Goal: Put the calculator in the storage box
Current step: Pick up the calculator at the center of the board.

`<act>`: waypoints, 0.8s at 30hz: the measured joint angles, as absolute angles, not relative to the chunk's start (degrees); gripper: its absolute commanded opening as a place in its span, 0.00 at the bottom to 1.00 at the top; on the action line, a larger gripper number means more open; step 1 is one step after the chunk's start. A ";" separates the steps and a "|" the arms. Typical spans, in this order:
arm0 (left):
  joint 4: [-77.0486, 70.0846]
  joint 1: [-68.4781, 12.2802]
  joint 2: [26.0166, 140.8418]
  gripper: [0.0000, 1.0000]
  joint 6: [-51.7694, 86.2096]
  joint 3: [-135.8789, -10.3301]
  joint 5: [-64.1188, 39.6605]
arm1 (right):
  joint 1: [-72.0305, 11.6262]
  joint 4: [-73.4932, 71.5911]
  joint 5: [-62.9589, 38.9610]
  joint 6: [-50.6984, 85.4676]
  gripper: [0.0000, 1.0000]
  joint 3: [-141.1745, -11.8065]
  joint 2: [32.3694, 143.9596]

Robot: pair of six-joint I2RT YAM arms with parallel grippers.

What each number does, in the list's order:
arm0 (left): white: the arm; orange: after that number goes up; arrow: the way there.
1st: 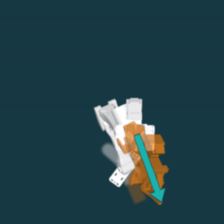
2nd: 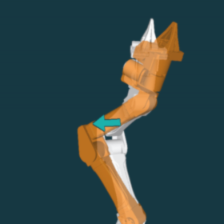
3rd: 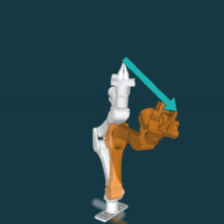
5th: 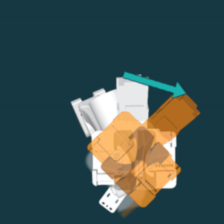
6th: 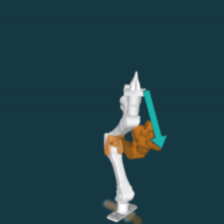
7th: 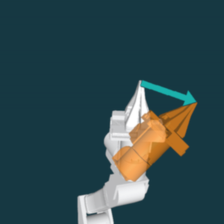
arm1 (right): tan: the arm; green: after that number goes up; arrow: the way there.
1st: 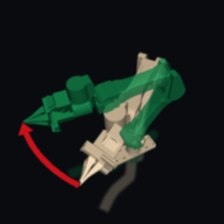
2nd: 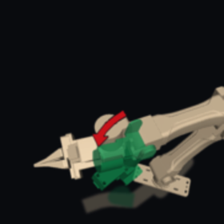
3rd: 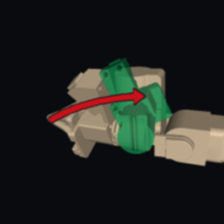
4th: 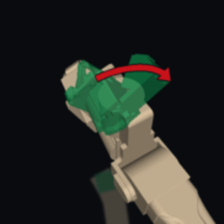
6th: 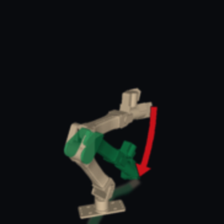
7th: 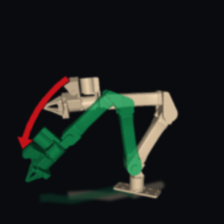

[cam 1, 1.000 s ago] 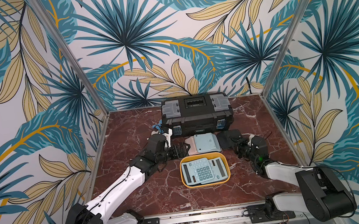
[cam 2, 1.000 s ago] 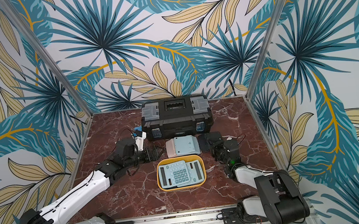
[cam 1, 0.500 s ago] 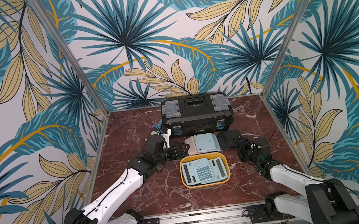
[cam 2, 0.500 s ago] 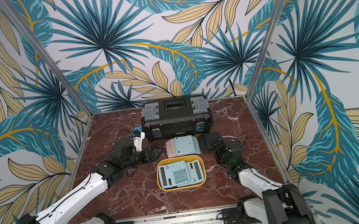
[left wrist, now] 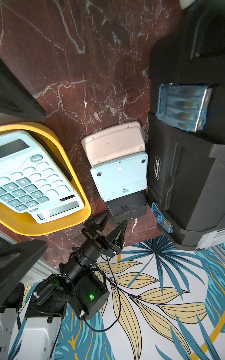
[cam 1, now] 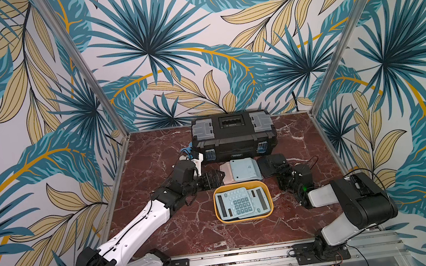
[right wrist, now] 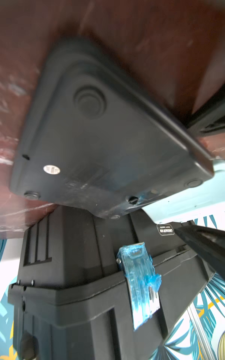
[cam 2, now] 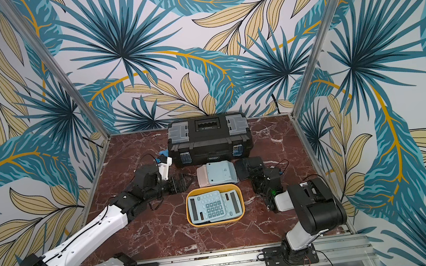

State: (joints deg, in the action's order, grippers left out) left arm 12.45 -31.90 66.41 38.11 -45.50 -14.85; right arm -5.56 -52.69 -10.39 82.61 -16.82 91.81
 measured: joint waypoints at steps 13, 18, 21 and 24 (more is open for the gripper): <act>12.47 -31.59 66.41 1.00 38.04 -45.34 -14.87 | -5.61 -53.41 -7.99 83.85 0.40 -17.58 94.32; 12.47 -31.59 66.41 1.00 38.06 -45.34 -14.87 | -5.74 -51.92 -6.81 84.16 0.28 -17.56 90.96; 12.51 -31.59 66.30 1.00 38.06 -45.34 -14.87 | -5.78 -49.93 -5.93 83.55 0.24 -17.61 86.74; 12.69 -31.59 65.80 1.00 38.06 -45.34 -14.87 | -5.80 -45.84 -5.19 82.41 0.22 -17.72 82.28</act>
